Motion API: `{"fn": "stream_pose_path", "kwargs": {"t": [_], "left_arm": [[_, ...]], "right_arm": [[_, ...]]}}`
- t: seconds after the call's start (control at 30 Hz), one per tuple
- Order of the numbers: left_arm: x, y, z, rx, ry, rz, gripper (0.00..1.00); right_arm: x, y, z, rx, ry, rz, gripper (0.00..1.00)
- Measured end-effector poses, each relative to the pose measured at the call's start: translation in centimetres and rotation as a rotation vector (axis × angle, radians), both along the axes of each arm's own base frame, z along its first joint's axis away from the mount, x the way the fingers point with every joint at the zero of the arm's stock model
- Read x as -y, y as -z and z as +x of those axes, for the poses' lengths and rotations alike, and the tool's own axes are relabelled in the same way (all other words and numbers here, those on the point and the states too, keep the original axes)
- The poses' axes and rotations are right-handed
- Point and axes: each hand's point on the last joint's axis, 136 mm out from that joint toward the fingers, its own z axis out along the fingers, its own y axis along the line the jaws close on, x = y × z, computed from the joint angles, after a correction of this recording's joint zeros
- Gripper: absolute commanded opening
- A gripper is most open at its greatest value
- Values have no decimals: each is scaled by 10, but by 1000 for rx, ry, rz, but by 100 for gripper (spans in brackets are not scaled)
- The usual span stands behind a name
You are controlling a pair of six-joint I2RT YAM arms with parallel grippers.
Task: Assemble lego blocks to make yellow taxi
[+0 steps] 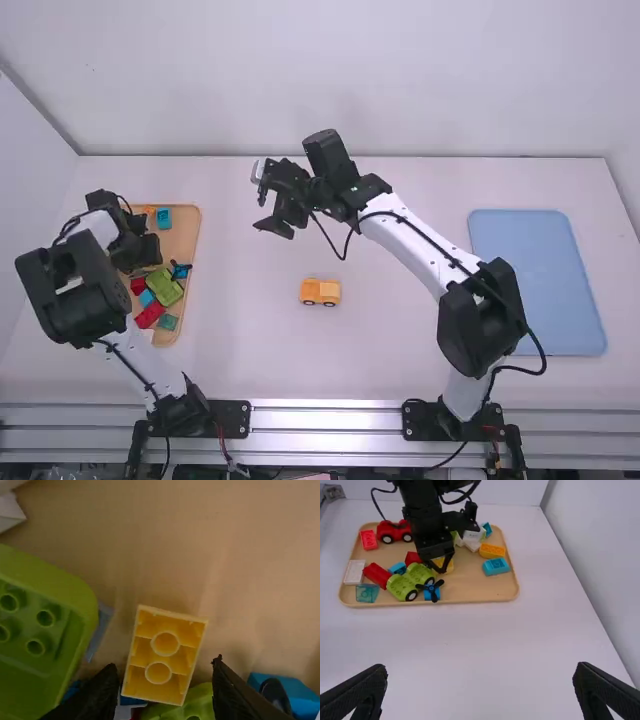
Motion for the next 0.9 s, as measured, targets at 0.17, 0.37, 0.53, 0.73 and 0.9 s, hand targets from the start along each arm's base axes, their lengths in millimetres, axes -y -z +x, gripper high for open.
{"fn": "stream_pose_path", "kwargs": {"t": [0.17, 0.37, 0.53, 0.73, 0.9], "left_arm": [[0, 7, 0, 16, 4, 11, 47], [-2, 9, 0, 18, 5, 22, 41], [-3, 14, -5, 5, 0, 37, 38], [-3, 16, -6, 1, -1, 42, 15], [-3, 14, -7, -8, -22, 32, 12]], "right_arm": [[0, 0, 0, -2, 4, -1, 99], [0, 0, 0, -1, 3, -1, 99], [0, 0, 0, -1, 3, -2, 99], [0, 1, 1, -1, 5, -3, 99], [4, 1, 5, -8, 20, -2, 99]]}}
